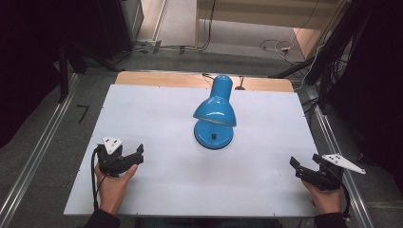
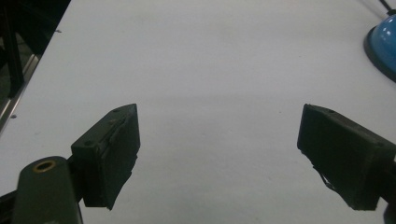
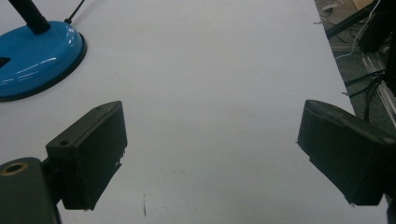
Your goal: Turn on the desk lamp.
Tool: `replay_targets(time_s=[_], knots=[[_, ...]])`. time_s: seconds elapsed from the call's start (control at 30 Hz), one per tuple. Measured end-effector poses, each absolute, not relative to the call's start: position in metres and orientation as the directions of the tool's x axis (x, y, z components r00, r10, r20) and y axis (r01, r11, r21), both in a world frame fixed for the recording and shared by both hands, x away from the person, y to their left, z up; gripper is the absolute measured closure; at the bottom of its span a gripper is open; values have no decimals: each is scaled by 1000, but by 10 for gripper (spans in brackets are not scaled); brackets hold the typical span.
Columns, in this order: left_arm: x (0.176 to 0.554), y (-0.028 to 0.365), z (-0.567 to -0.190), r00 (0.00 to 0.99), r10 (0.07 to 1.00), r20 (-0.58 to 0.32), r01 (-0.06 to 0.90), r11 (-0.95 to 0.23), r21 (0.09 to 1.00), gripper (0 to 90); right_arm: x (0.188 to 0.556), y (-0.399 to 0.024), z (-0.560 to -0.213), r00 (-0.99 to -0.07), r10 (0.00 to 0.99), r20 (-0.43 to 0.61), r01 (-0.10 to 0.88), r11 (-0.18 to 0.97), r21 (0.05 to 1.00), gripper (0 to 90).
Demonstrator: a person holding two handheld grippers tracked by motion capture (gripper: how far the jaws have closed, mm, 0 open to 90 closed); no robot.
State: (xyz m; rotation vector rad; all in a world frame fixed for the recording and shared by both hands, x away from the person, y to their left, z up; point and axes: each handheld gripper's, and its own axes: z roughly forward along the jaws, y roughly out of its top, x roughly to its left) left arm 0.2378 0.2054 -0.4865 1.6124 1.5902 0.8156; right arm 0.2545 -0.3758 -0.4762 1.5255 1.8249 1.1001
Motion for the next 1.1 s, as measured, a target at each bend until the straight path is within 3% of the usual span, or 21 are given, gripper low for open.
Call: replay_targets(time_s=[1.1], knots=[[231, 210, -487, 26, 998, -51, 525, 30, 850, 150, 262, -351, -481, -289, 951, 107, 571, 82, 817, 69]])
